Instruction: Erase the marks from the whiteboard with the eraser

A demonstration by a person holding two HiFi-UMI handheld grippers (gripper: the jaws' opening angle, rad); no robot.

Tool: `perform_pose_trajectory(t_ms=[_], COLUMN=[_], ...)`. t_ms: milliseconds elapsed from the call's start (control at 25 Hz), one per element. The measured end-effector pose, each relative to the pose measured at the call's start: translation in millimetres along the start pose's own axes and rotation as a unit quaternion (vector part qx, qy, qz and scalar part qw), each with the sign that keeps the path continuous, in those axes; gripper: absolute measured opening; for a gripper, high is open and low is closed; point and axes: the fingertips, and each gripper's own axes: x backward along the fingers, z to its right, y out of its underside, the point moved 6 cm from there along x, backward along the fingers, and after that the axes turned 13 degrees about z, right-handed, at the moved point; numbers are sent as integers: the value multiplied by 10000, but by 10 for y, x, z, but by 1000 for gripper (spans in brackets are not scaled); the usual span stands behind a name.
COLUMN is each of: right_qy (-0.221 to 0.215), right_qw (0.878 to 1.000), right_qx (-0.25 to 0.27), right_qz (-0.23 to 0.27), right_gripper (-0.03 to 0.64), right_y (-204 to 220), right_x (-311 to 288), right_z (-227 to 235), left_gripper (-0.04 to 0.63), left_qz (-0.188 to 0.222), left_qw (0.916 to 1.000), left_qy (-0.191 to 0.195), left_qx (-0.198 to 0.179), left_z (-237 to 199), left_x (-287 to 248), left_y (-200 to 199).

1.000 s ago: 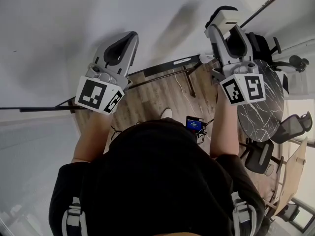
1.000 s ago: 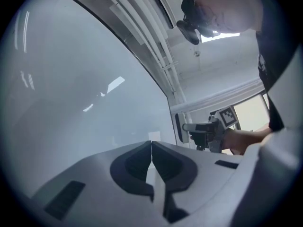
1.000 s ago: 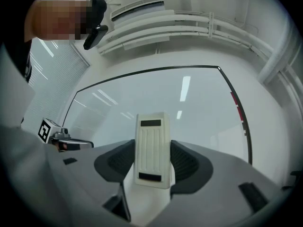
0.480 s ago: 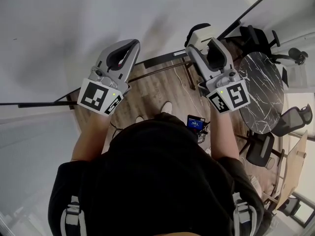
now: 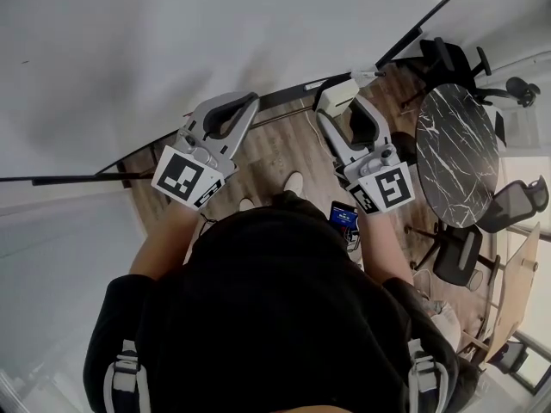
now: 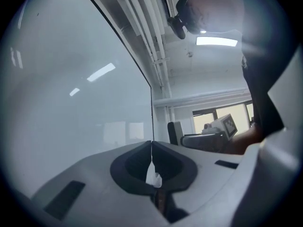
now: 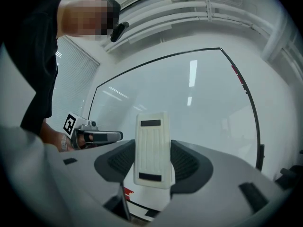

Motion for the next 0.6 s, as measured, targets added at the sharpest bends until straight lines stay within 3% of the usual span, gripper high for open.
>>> perform_pose_trajectory(t_ms=[600], right_qy=[-18], right_qw=[9995], right_qx=[-145], right_qz=[-274], right_gripper=[232], right_y=[358], right_x=[147], right_z=[-223], left_gripper=[5], left_qz=[-488], left_qw=[9985], left_qy=[188], left_qx=[131], left_z=[205], left_x=[184], left_y=[467])
